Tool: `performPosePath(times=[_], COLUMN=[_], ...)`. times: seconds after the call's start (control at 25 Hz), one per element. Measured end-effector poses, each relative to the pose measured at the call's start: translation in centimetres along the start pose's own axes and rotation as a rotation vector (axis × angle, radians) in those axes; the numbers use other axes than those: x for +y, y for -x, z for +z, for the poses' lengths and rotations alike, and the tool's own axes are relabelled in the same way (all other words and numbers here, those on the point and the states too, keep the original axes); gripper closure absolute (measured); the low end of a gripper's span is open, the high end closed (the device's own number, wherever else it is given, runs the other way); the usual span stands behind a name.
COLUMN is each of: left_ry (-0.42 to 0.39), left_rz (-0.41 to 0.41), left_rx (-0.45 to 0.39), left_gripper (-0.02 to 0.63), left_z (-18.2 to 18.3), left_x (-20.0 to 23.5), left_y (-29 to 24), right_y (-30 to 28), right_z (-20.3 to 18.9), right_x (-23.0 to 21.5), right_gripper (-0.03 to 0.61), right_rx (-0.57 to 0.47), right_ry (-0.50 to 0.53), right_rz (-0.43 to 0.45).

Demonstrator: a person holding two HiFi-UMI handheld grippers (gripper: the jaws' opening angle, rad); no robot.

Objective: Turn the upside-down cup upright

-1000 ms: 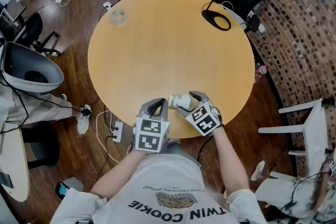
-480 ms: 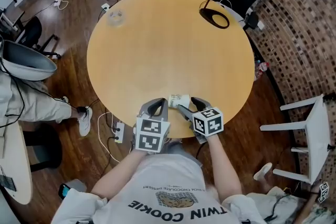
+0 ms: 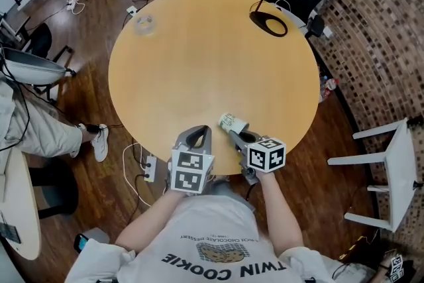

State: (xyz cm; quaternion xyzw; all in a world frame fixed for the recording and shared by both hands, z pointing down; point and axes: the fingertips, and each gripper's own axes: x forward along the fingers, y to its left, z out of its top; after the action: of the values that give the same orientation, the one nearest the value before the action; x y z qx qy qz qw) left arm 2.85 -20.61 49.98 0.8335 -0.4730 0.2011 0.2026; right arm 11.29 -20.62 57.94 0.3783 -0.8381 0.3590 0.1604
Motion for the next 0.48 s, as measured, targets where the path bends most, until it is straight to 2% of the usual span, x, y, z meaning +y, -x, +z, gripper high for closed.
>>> performPosePath(times=[0.12,0.2,0.36,0.48], left_ry=[0.001,0.003,0.007,0.011], left_rz=[0.0,-0.002,-0.005,-0.01], left_rx=[-0.002,-0.004,-0.006,-0.007], left_gripper=[0.607,0.607,0.607,0.607], left_z=[0.0,0.0,0.0,-0.1], left_x=[0.0,0.0,0.0,0.0], left_y=[-0.1,-0.2,-0.2,-0.2], right_y=[0.1,0.3,0.7,1.4], right_z=[0.4,0.6,0.6,0.3], right_x=[0.4,0.7,1.0,1.0], right_gripper=[0.568,0.568,0.568,0.568], right_rx=[0.034,0.086,0.279,0.476], right_ry=[0.068,0.166,0.455,0.729], right_rz=[0.011,0.007,-0.019,-0.054])
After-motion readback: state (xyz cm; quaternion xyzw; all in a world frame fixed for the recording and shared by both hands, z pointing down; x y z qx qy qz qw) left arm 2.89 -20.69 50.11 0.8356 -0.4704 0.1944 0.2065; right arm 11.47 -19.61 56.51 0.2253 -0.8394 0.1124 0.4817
